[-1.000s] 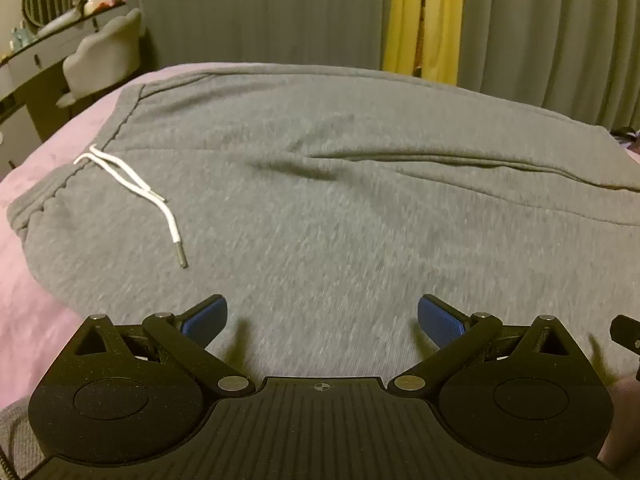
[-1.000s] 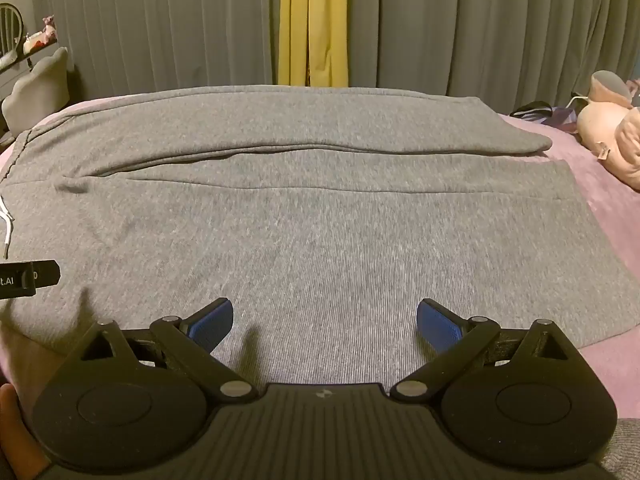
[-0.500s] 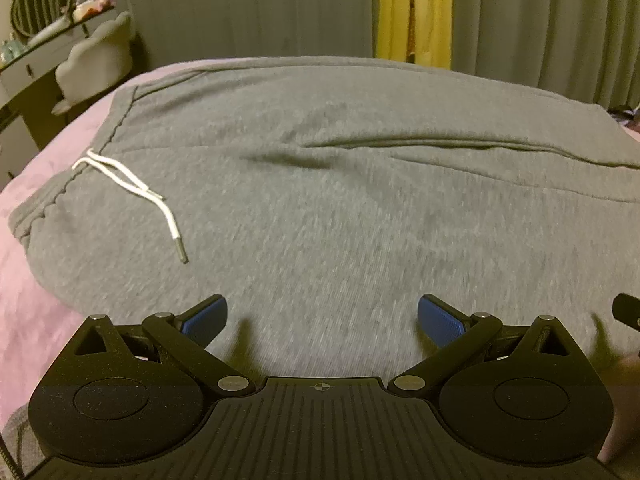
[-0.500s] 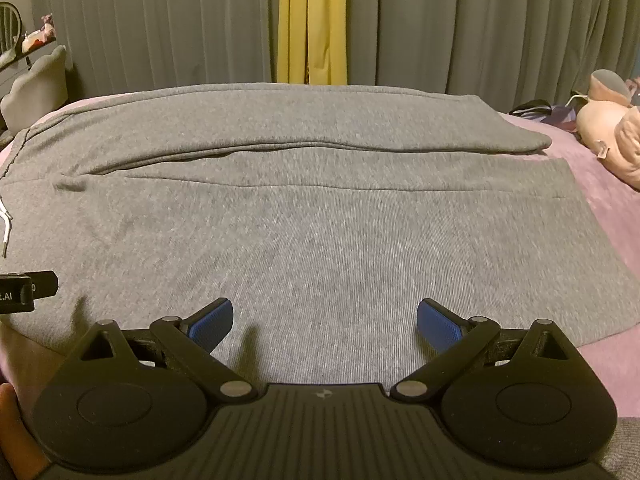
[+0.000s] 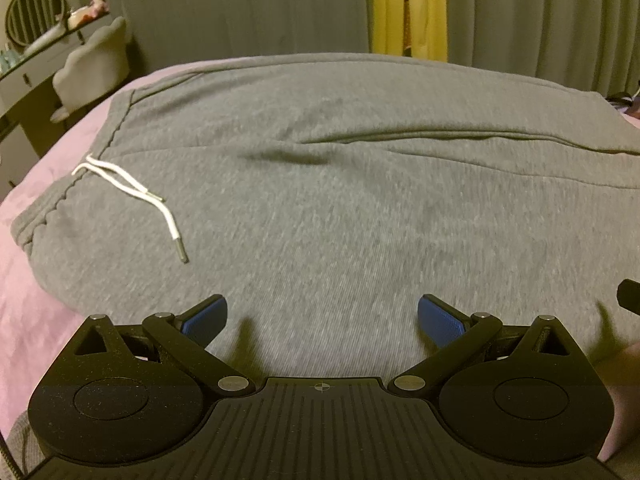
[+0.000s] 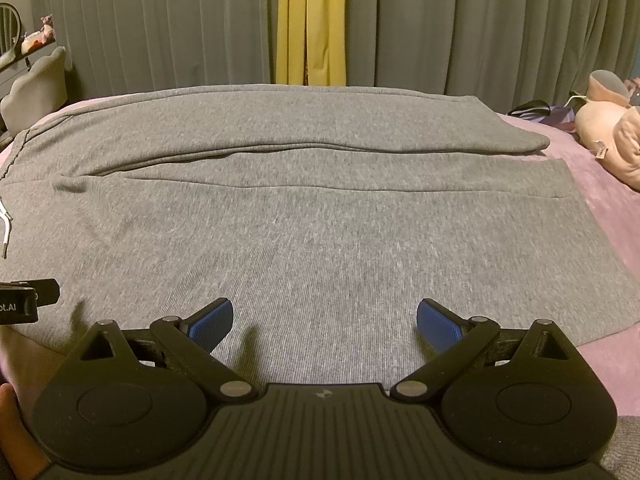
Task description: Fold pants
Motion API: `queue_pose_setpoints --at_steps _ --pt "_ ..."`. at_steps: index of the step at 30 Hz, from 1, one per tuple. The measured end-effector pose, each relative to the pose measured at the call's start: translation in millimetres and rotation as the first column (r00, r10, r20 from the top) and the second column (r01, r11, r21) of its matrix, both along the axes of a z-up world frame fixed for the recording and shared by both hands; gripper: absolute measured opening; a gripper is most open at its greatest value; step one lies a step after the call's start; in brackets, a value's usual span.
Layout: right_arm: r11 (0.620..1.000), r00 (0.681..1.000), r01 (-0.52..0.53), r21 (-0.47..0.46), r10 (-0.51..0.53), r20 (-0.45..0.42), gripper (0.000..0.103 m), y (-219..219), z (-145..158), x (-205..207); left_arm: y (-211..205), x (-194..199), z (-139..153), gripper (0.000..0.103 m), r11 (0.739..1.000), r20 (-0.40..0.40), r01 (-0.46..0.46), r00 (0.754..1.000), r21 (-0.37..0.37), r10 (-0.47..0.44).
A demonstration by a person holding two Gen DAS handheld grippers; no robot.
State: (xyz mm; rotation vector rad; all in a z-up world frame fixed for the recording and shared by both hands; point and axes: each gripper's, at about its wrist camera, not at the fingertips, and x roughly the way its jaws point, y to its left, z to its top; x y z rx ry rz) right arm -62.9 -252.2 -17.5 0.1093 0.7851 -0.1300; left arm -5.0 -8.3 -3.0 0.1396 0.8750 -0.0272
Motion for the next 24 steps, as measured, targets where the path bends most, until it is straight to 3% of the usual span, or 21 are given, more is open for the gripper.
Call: queue_pose_setpoints --at_steps 24 --pt "1.0 1.0 -0.01 -0.03 0.01 0.007 0.099 2.5 0.4 2.7 -3.5 3.9 -4.4 0.103 1.0 -0.032 0.017 0.999 0.005 -0.017"
